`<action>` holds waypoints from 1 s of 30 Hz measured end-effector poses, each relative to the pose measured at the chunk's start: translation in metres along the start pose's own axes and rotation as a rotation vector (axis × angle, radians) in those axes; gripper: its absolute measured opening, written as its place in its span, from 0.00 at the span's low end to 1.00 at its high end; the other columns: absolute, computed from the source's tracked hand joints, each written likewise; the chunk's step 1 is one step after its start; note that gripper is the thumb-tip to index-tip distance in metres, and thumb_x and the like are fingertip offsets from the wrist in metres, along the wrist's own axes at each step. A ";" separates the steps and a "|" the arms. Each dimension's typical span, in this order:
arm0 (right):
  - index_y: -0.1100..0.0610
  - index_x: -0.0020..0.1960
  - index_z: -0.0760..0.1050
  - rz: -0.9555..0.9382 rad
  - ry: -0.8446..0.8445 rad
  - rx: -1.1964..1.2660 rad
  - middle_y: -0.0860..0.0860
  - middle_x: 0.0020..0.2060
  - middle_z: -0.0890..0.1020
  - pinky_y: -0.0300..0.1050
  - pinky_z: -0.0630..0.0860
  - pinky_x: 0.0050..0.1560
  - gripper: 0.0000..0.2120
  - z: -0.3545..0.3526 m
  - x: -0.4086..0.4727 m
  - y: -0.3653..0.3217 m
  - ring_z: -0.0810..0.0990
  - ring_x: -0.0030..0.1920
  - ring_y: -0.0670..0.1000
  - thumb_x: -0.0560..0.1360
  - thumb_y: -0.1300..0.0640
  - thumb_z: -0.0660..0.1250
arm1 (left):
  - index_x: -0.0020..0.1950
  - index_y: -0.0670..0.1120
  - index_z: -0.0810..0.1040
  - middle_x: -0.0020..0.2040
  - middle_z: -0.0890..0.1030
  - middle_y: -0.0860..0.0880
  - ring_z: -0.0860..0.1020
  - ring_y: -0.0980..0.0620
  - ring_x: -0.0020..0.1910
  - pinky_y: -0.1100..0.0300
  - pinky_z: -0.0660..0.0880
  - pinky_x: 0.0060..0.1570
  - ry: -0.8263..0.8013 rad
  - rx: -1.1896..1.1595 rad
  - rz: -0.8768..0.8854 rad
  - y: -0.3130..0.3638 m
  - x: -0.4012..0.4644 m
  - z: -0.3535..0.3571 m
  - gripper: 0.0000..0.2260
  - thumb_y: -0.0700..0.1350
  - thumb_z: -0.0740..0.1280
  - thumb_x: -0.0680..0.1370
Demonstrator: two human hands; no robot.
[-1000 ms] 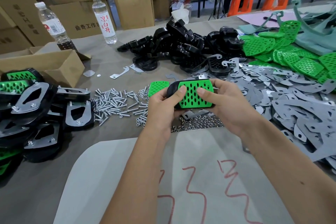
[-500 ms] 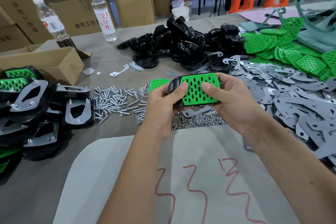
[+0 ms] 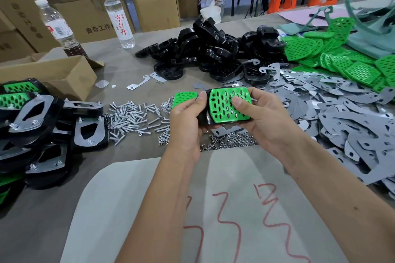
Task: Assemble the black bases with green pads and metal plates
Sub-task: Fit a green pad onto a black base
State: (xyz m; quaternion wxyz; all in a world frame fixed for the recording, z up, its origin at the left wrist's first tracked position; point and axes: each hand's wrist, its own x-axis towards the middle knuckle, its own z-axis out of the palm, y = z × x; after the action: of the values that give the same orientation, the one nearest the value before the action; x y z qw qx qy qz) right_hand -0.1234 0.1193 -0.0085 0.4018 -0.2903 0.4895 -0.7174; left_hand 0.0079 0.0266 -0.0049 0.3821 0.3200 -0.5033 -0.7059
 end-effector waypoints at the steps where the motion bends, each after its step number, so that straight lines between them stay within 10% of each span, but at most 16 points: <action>1: 0.65 0.61 0.76 -0.008 0.005 -0.007 0.61 0.51 0.87 0.57 0.84 0.49 0.21 0.000 -0.001 0.001 0.87 0.49 0.58 0.71 0.57 0.72 | 0.46 0.45 0.88 0.44 0.87 0.43 0.85 0.47 0.40 0.55 0.82 0.34 -0.006 0.014 0.014 0.001 -0.001 -0.001 0.12 0.46 0.67 0.83; 9: 0.62 0.56 0.77 -0.124 0.111 -0.121 0.56 0.46 0.88 0.50 0.85 0.38 0.07 0.004 -0.002 0.006 0.88 0.46 0.58 0.79 0.62 0.71 | 0.44 0.31 0.79 0.39 0.78 0.31 0.73 0.41 0.36 0.35 0.80 0.42 0.089 0.471 0.395 0.001 -0.001 0.003 0.24 0.55 0.63 0.78; 16: 0.62 0.57 0.78 -0.068 0.114 -0.101 0.58 0.48 0.88 0.48 0.84 0.39 0.08 0.003 -0.002 0.003 0.88 0.47 0.57 0.79 0.62 0.71 | 0.44 0.31 0.79 0.31 0.71 0.40 0.70 0.50 0.33 0.53 0.74 0.30 0.086 0.372 0.377 0.000 -0.003 0.004 0.24 0.54 0.64 0.79; 21: 0.62 0.56 0.79 -0.022 0.104 -0.087 0.58 0.45 0.87 0.47 0.83 0.37 0.08 0.001 0.000 0.001 0.88 0.45 0.57 0.78 0.63 0.72 | 0.44 0.33 0.79 0.37 0.78 0.35 0.77 0.41 0.36 0.36 0.81 0.41 0.051 0.371 0.331 -0.009 -0.001 0.006 0.29 0.62 0.71 0.73; 30: 0.68 0.65 0.76 0.041 -0.126 -0.007 0.67 0.57 0.83 0.52 0.83 0.52 0.21 -0.003 -0.004 -0.006 0.84 0.56 0.60 0.77 0.57 0.69 | 0.46 0.37 0.83 0.44 0.83 0.41 0.82 0.45 0.43 0.48 0.82 0.43 -0.022 0.076 0.150 -0.008 0.005 -0.006 0.14 0.49 0.74 0.76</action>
State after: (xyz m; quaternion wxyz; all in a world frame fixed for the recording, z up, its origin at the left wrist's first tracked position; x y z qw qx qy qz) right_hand -0.1252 0.1253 -0.0037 0.4453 -0.3263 0.4716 -0.6876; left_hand 0.0083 0.0214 -0.0148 0.4160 0.2878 -0.5563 -0.6593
